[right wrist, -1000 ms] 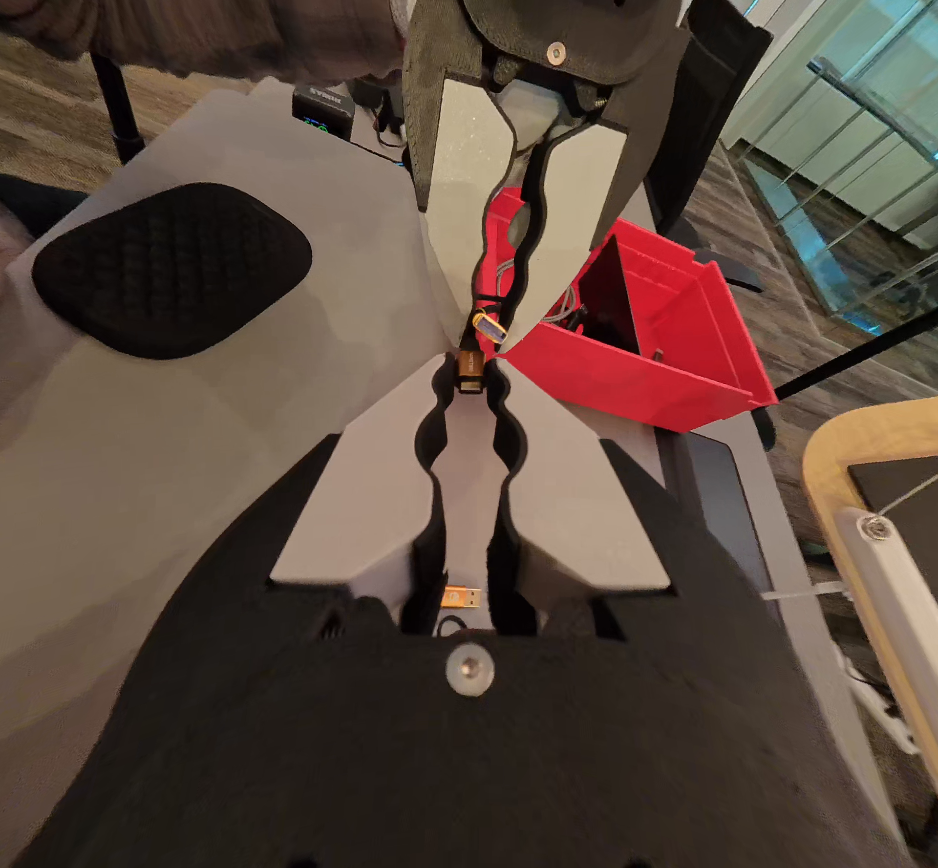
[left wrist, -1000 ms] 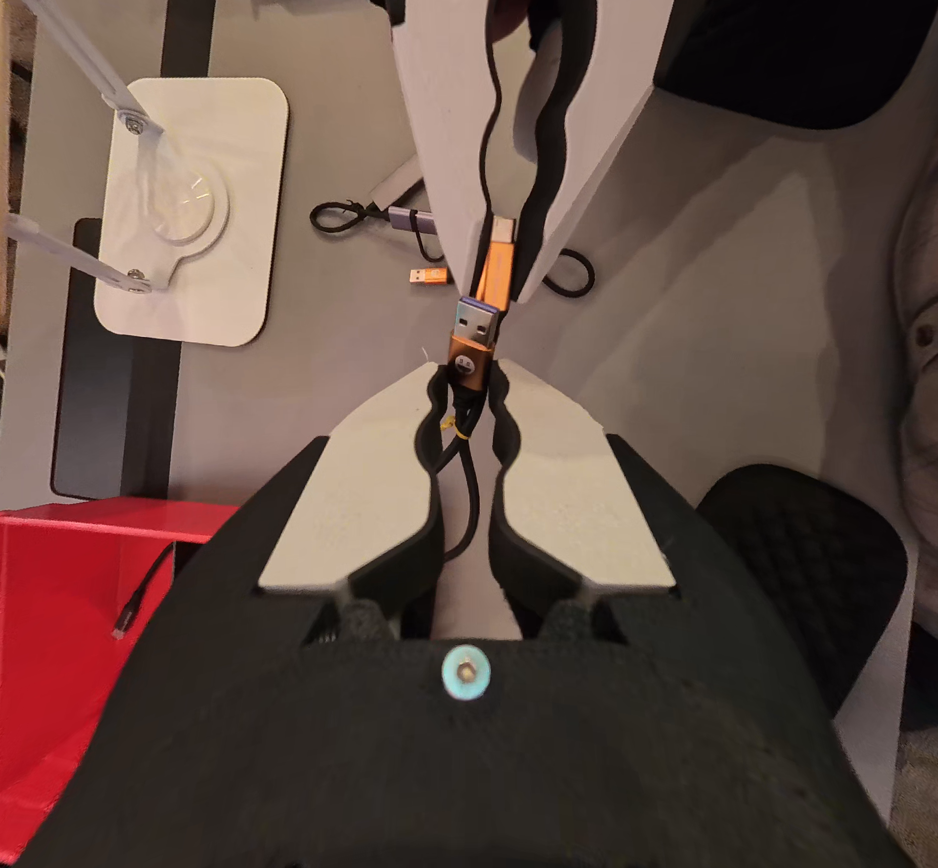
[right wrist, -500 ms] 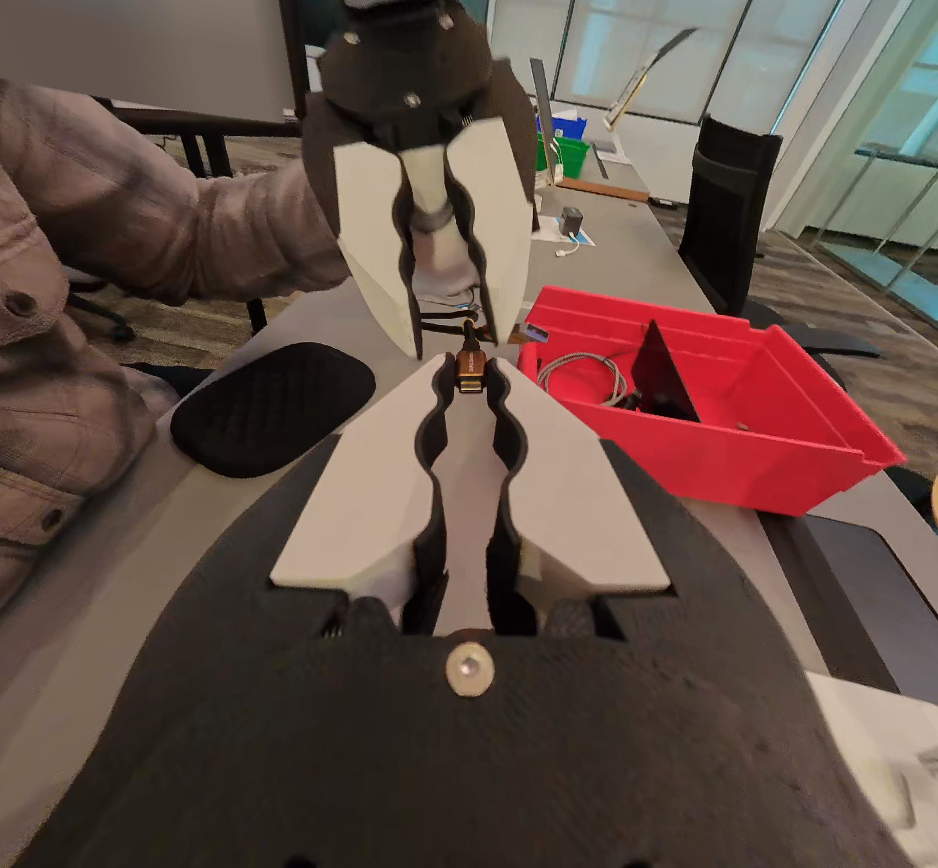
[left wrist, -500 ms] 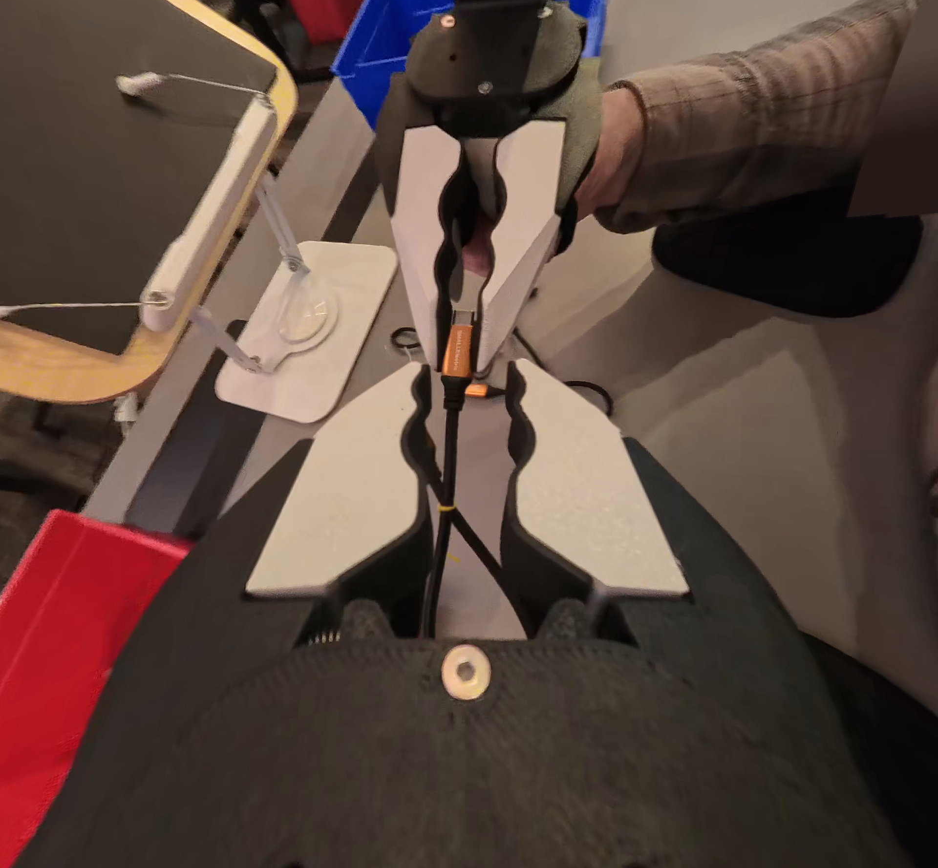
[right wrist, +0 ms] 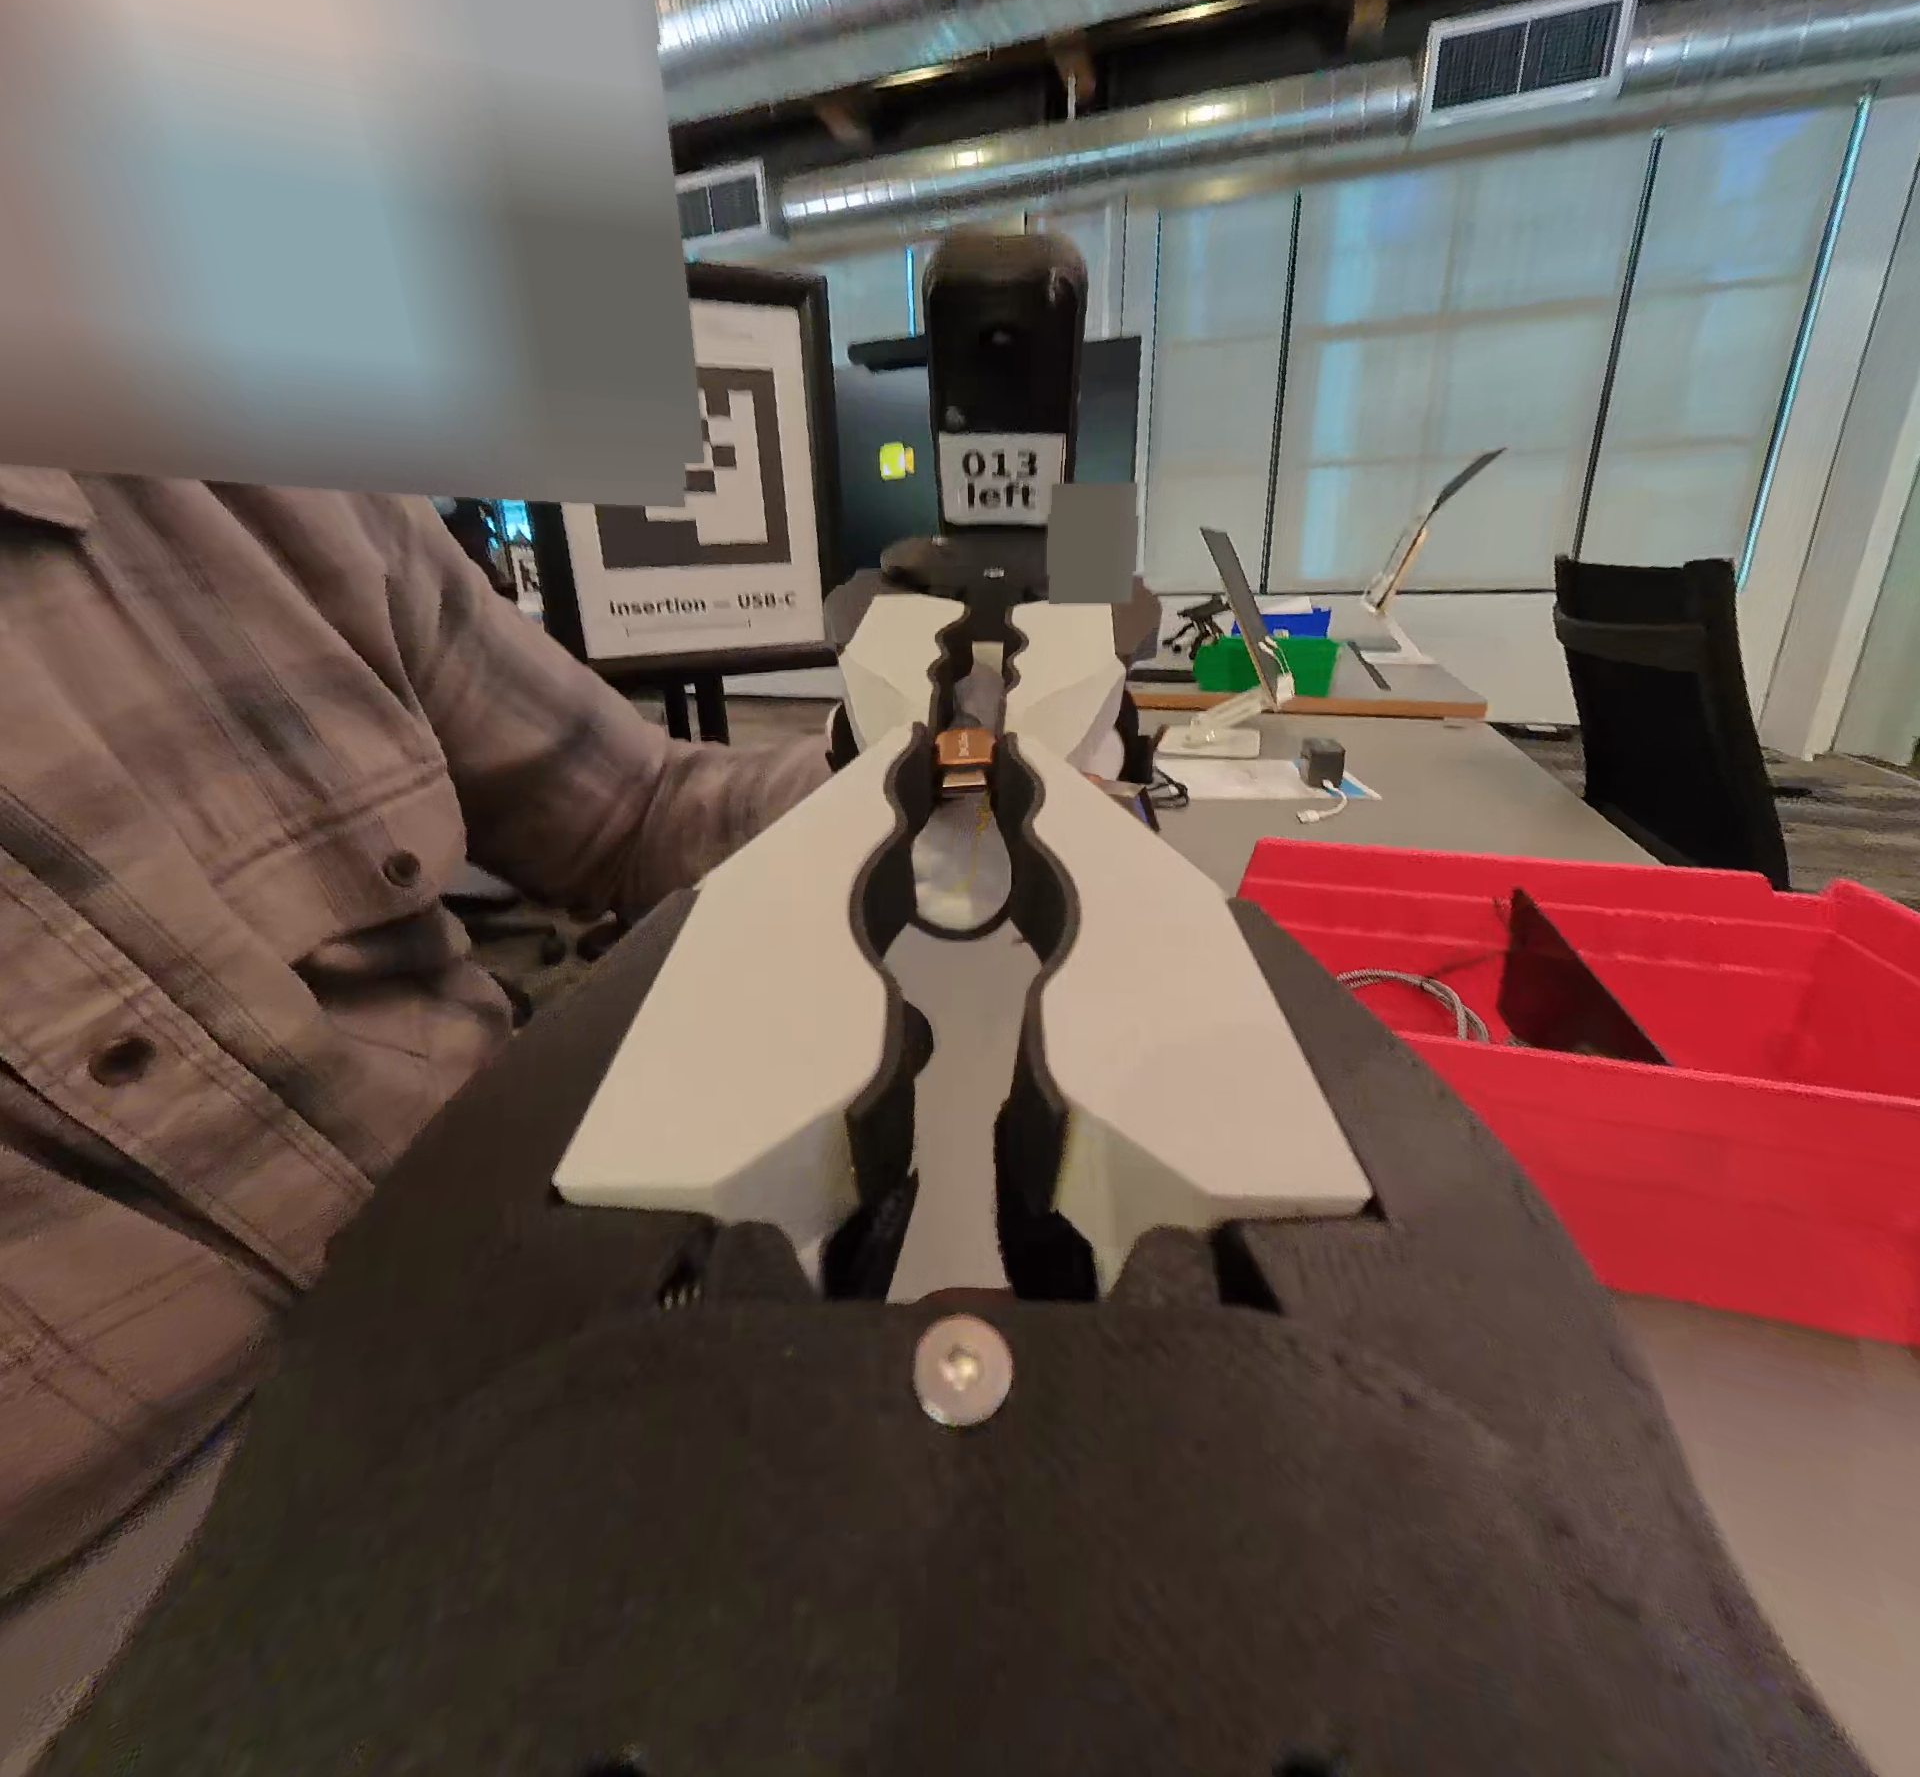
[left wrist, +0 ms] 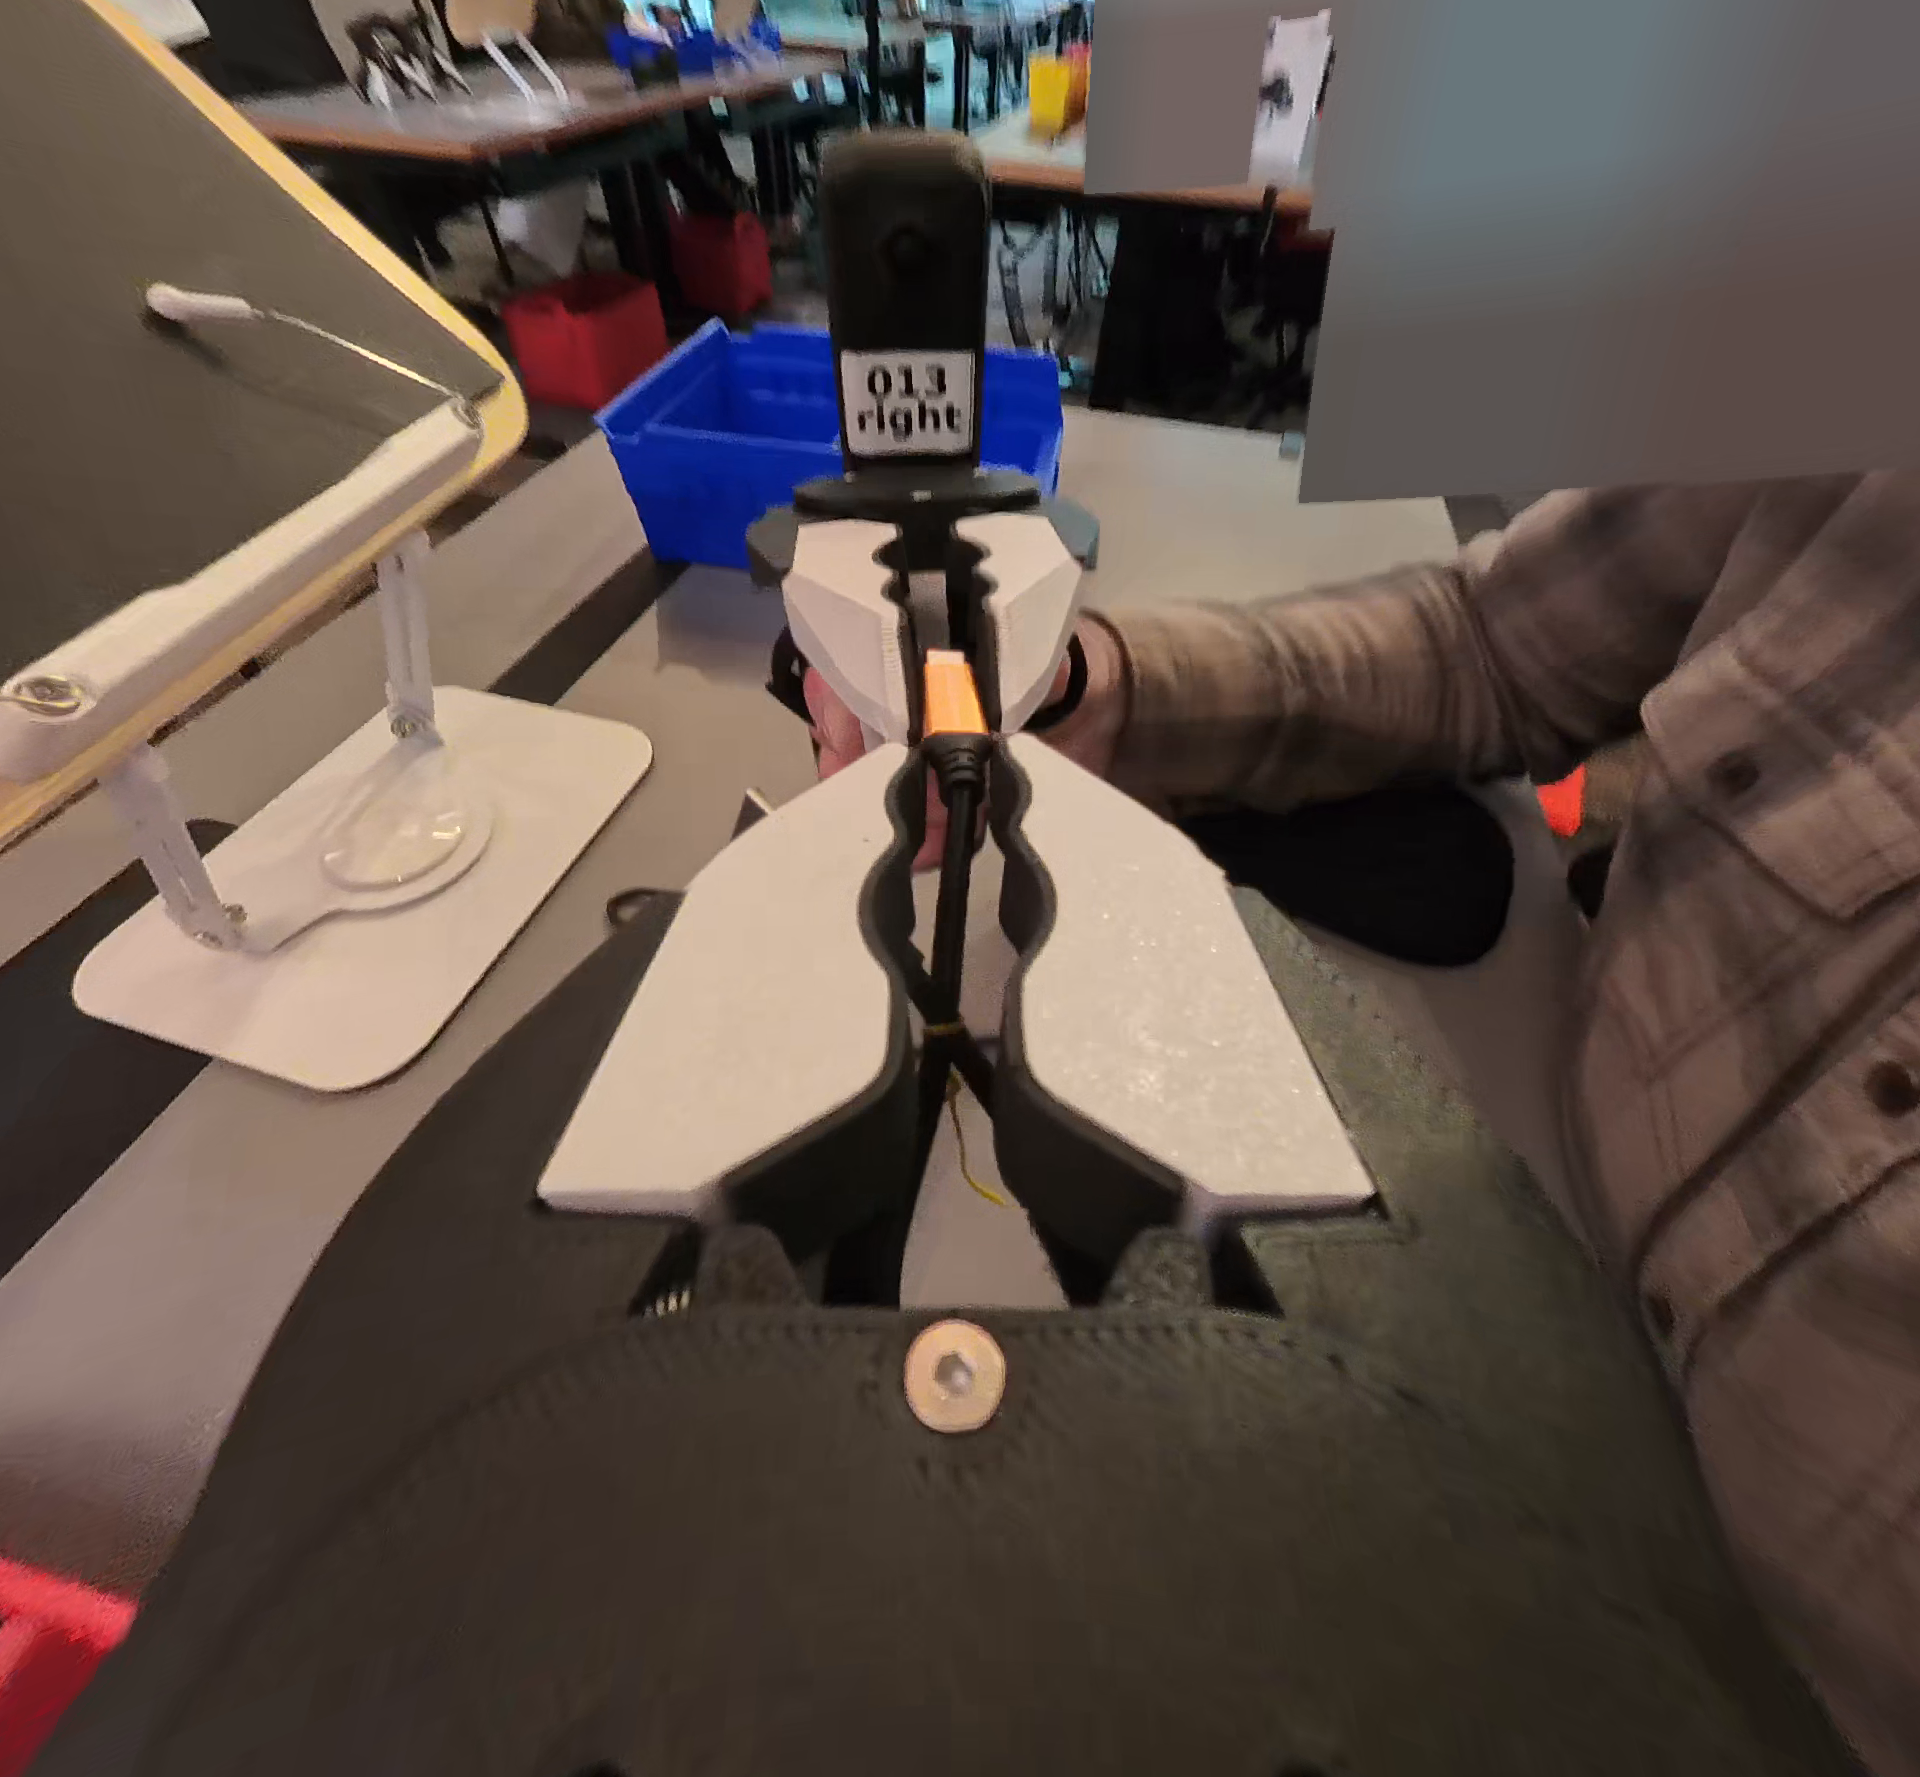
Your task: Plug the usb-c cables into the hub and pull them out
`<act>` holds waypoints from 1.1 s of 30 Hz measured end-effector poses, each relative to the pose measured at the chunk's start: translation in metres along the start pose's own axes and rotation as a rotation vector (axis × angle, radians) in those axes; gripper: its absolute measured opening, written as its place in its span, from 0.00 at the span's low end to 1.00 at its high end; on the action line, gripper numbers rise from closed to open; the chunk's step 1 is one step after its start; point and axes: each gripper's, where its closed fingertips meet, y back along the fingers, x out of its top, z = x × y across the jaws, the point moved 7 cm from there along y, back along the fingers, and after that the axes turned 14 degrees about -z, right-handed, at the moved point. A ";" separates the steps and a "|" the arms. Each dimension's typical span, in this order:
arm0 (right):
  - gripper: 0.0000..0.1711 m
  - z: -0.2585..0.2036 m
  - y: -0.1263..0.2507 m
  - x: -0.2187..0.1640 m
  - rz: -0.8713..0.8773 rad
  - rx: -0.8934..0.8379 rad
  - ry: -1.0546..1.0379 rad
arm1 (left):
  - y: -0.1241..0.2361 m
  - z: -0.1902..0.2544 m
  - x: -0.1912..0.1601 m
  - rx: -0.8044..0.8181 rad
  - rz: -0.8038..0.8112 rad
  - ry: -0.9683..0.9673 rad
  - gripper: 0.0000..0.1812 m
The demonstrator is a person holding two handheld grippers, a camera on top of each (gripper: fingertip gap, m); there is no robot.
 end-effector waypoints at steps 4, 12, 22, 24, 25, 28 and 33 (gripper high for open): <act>0.05 0.000 0.002 0.001 0.041 0.006 -0.013 | -0.002 0.002 -0.002 0.013 0.137 0.034 0.06; 0.05 -0.002 0.004 0.004 0.079 0.015 -0.012 | -0.005 0.005 -0.003 0.020 0.217 0.066 0.06; 0.11 -0.019 0.010 0.017 -0.562 -0.430 0.578 | -0.003 -0.001 -0.007 -0.018 -0.043 0.137 0.06; 0.09 -0.024 0.006 0.014 -0.770 -0.550 0.774 | -0.002 -0.004 -0.008 -0.029 -0.067 0.190 0.06; 0.09 -0.025 0.003 0.014 -0.840 -0.610 0.848 | -0.003 -0.005 -0.009 -0.027 -0.085 0.208 0.06; 0.05 -0.030 -0.009 0.010 -0.937 -0.713 1.005 | -0.004 -0.005 -0.008 -0.007 -0.108 0.245 0.06; 0.02 -0.029 -0.012 0.006 -0.937 -0.814 1.039 | -0.004 -0.006 -0.007 0.000 -0.071 0.284 0.06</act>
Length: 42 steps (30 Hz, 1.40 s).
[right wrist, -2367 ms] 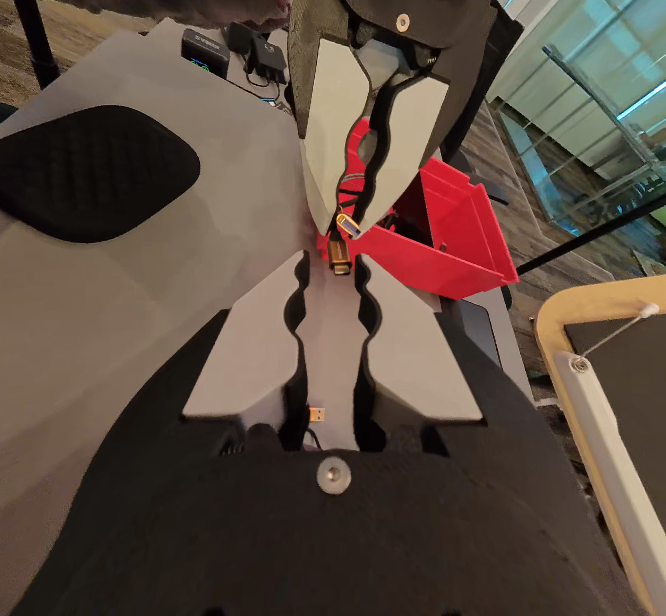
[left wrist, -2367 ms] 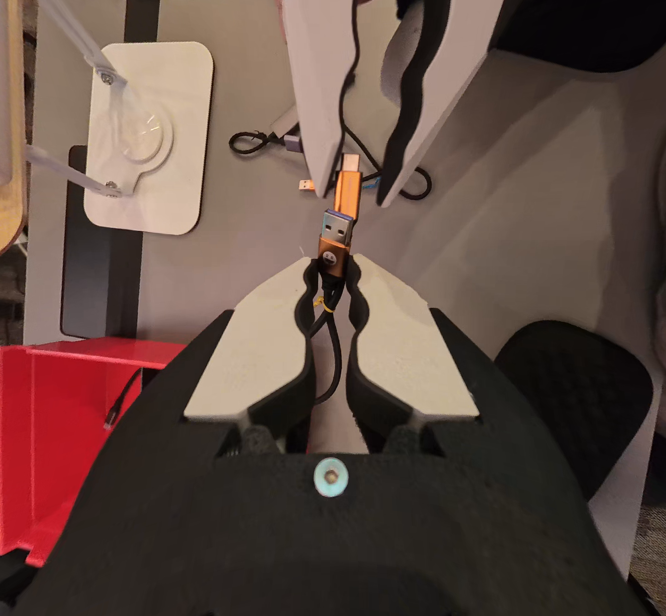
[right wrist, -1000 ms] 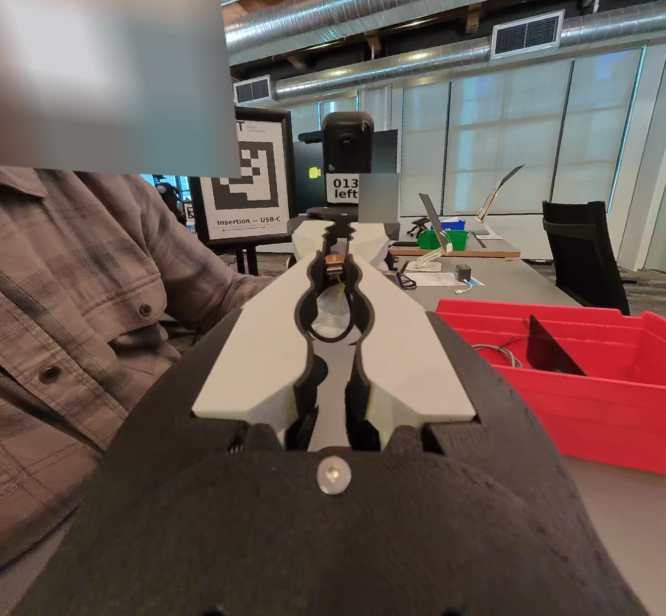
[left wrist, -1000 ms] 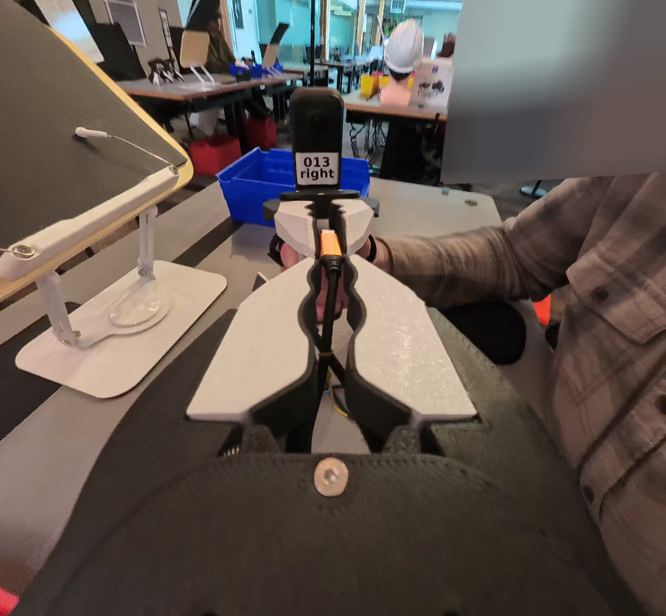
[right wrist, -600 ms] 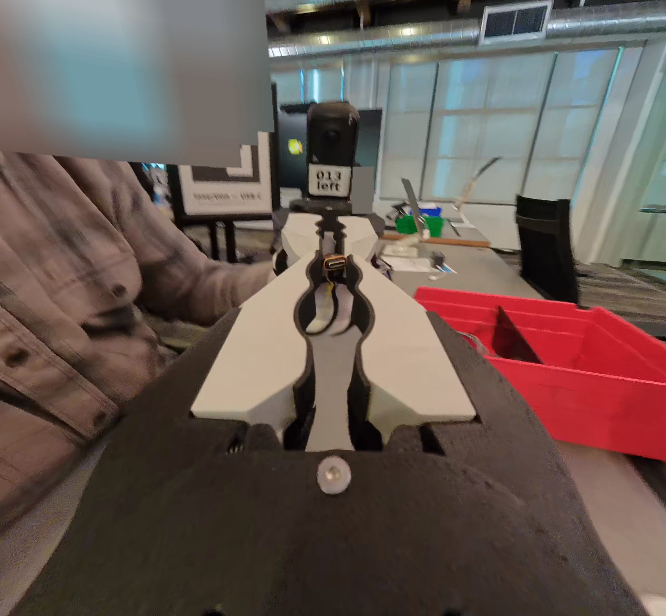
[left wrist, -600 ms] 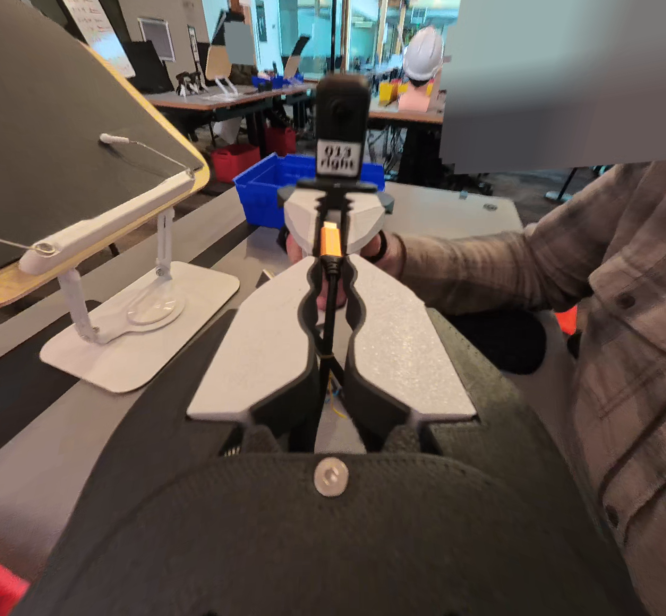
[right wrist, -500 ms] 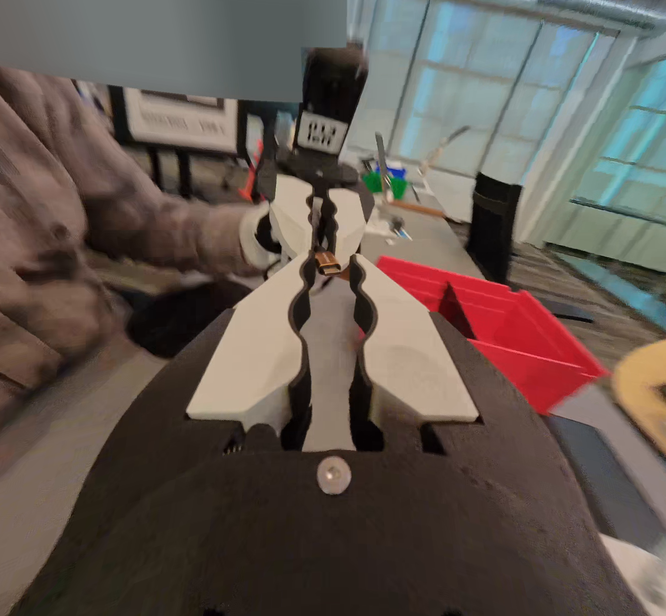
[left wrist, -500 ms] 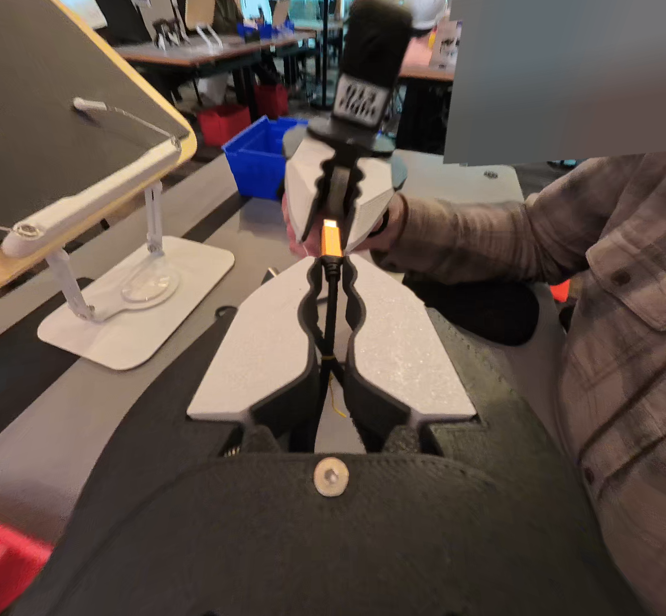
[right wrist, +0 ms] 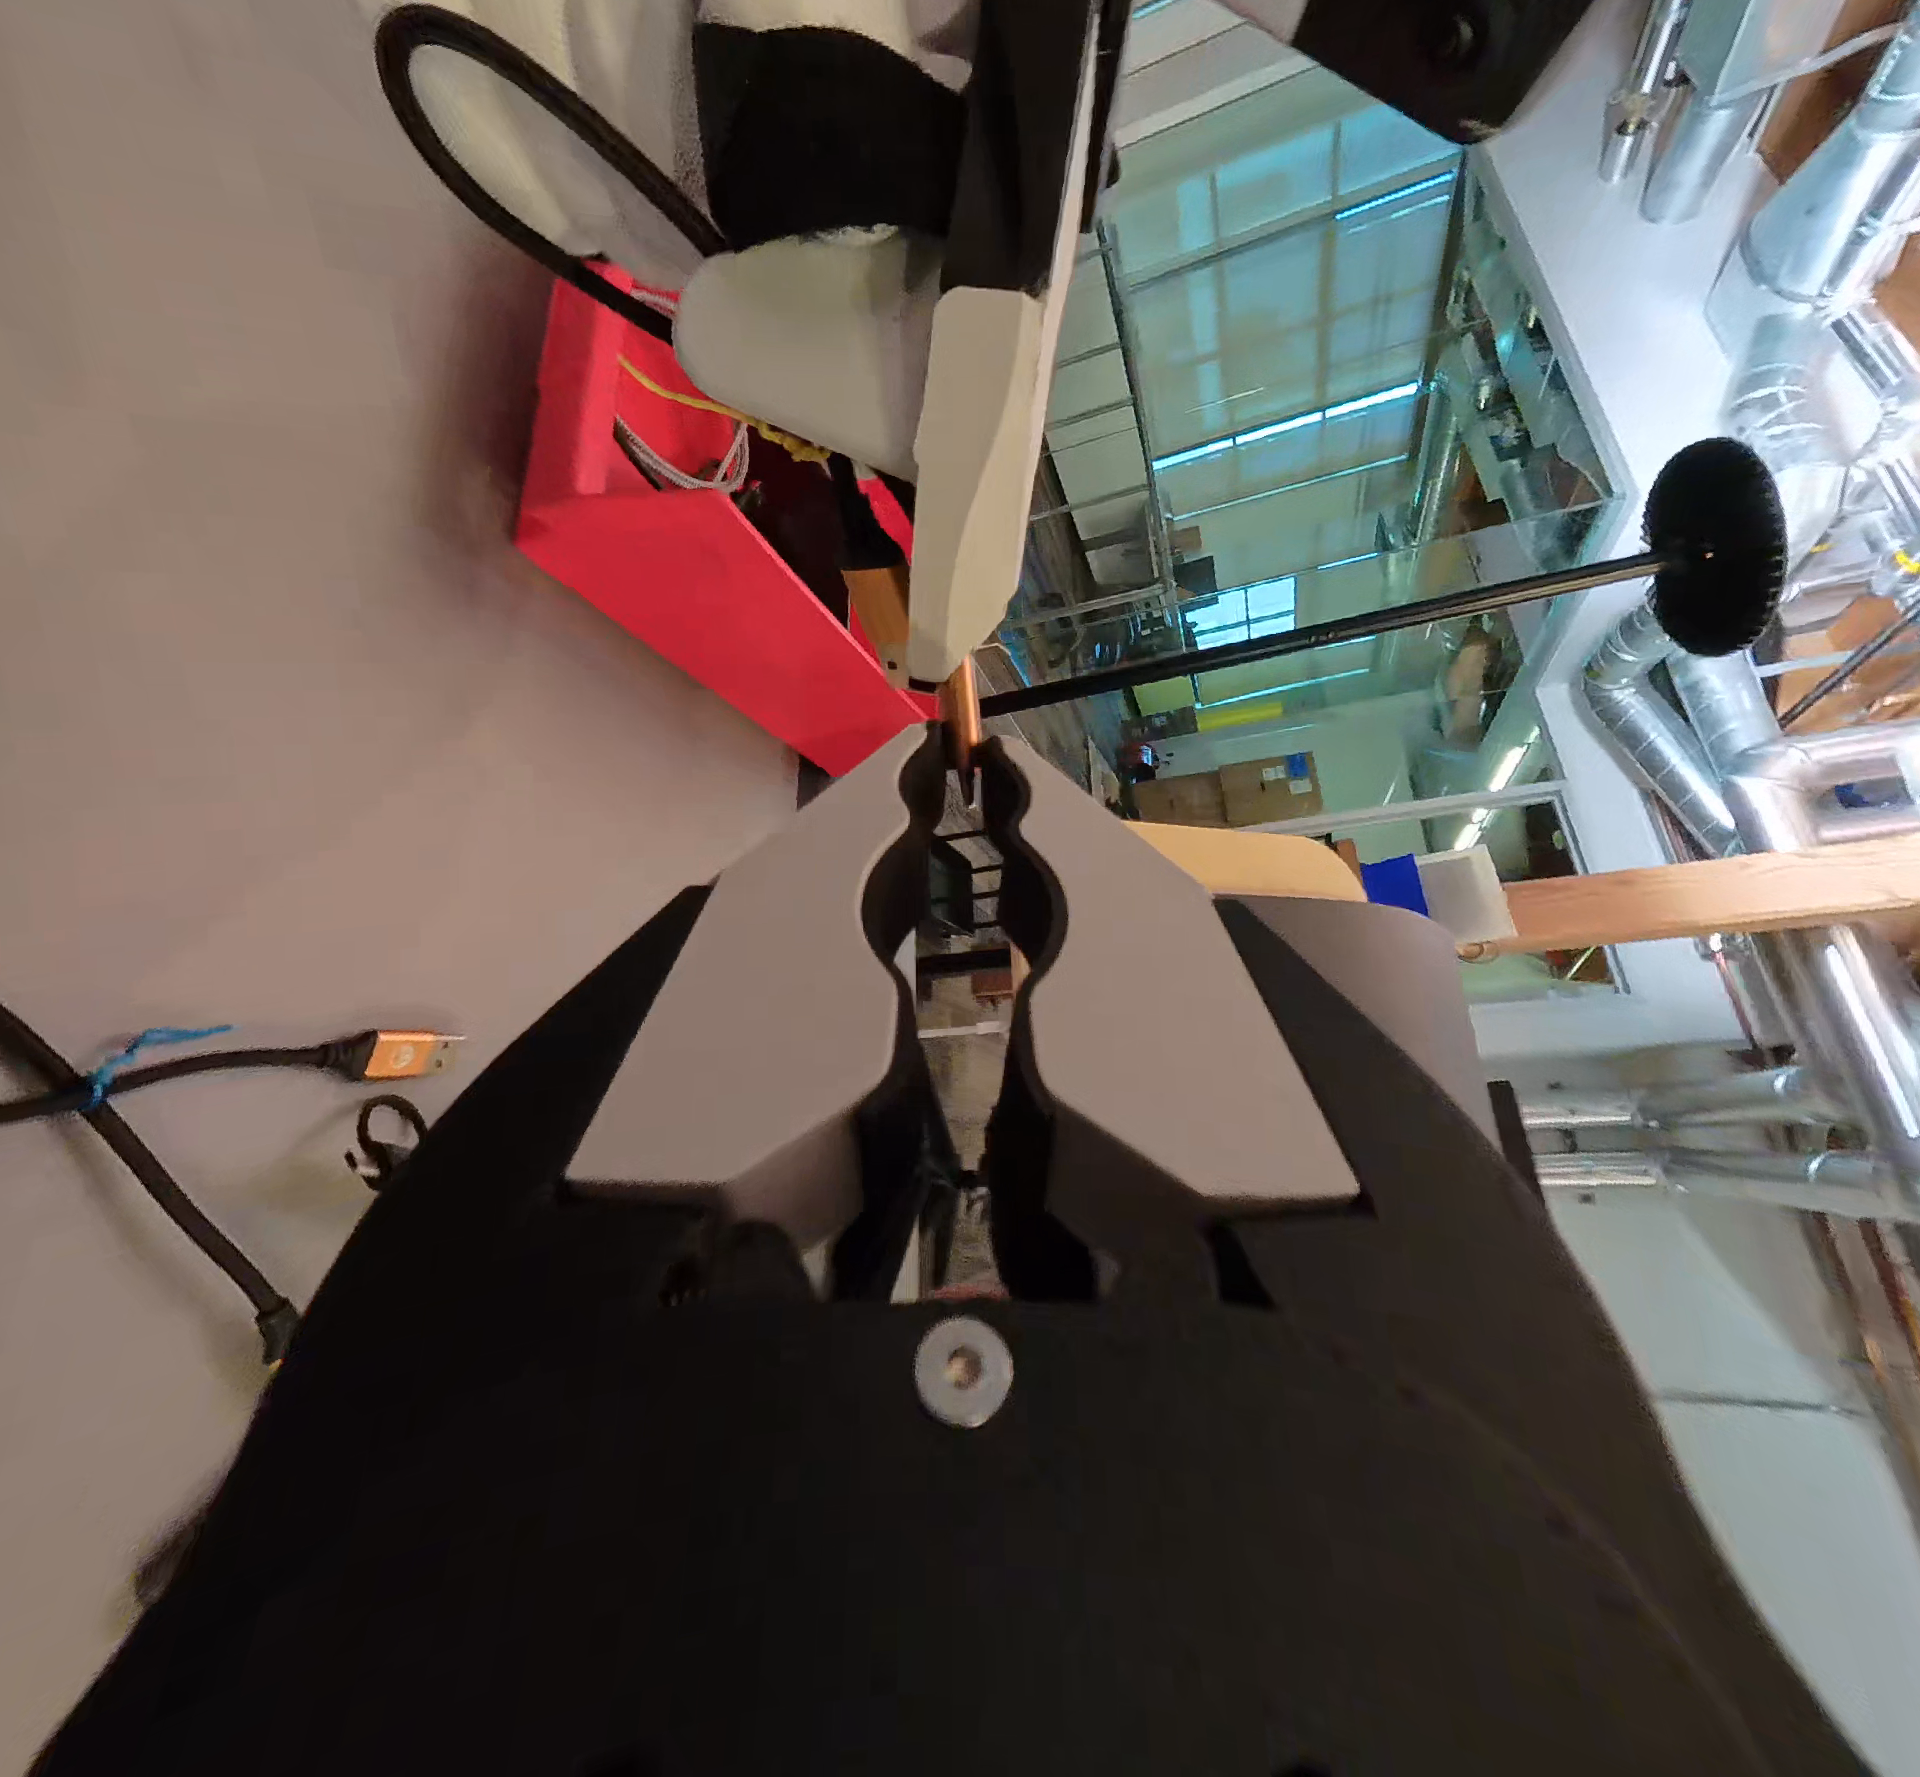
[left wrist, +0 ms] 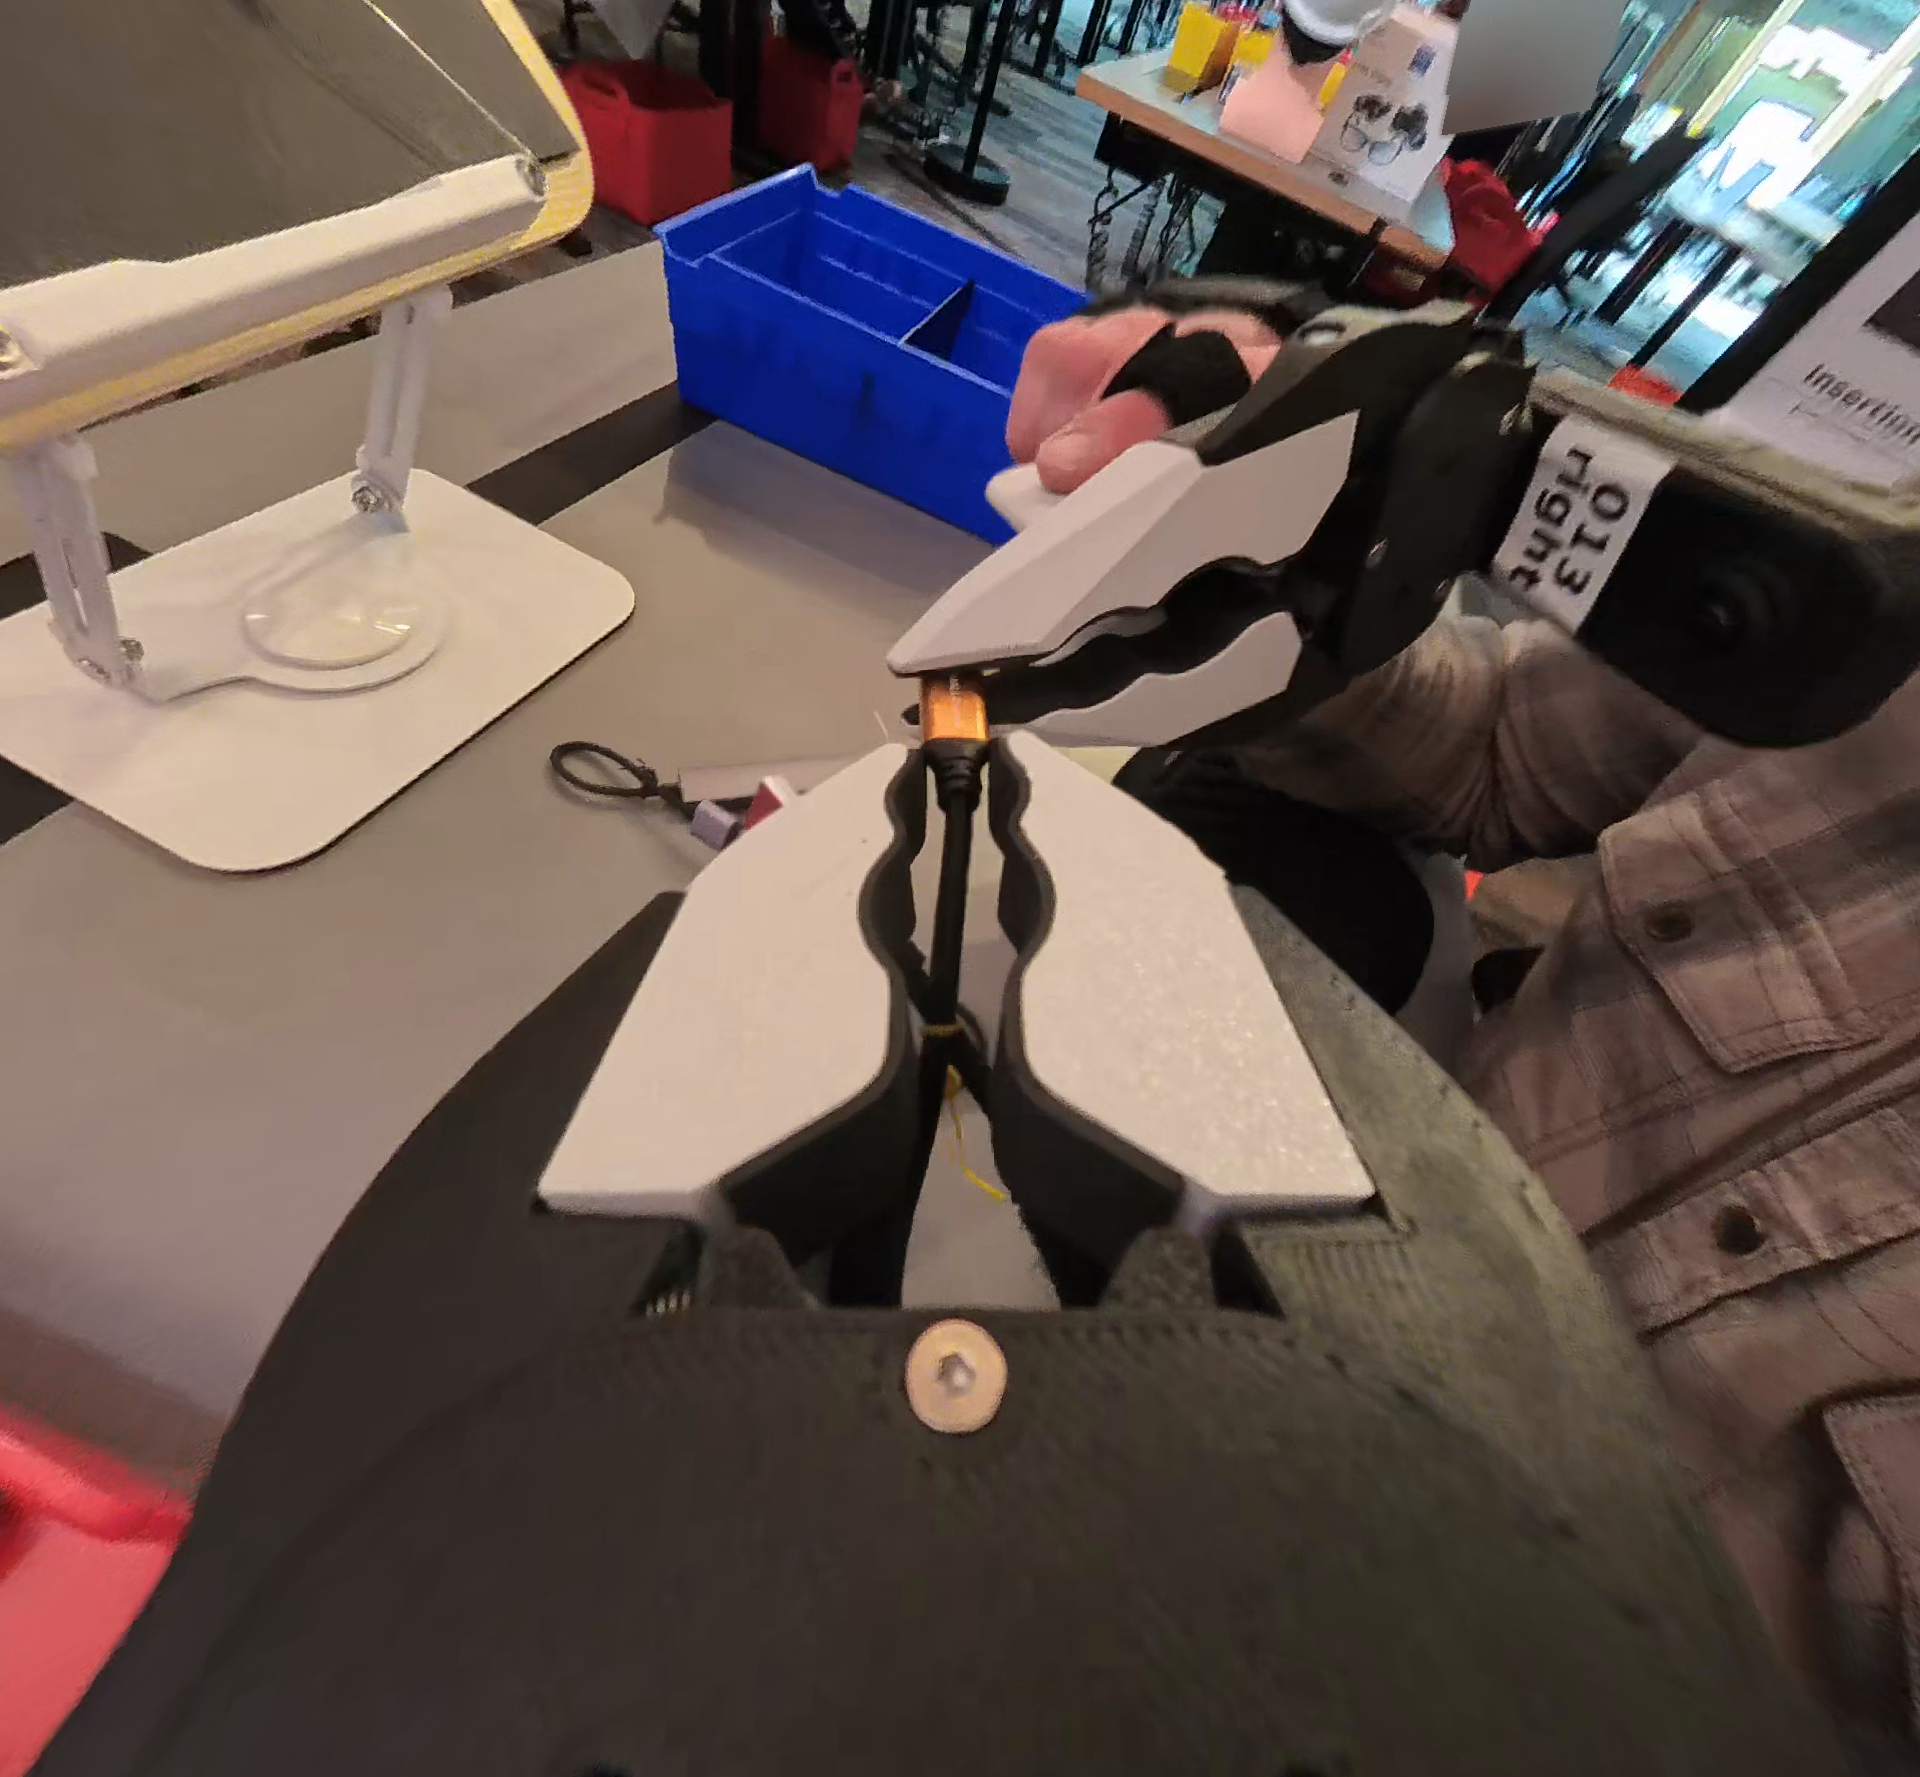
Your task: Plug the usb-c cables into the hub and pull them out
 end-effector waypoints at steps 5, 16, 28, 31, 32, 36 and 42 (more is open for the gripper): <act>0.02 0.004 0.003 -0.003 0.071 0.010 -0.252 | 0.000 0.003 0.006 0.017 0.159 -0.011 0.07; 0.02 0.003 0.006 -0.005 0.048 -0.084 -0.285 | -0.003 0.005 0.009 0.046 0.303 0.032 0.09; 0.02 0.005 0.006 -0.004 0.048 -0.089 -0.290 | -0.006 0.006 0.007 0.034 0.253 0.044 0.07; 0.02 0.005 0.005 -0.005 0.055 -0.076 -0.289 | -0.006 0.006 0.006 0.048 0.259 0.044 0.07; 0.02 0.005 0.004 -0.006 0.055 -0.052 -0.306 | -0.007 0.005 0.005 0.054 0.258 0.050 0.07; 0.08 0.004 0.003 -0.007 0.070 -0.017 -0.306 | -0.007 0.004 0.005 0.071 0.252 0.031 0.07; 0.15 0.021 0.015 -0.046 -0.008 0.119 -0.445 | 0.009 -0.009 0.016 0.179 0.229 -0.034 0.07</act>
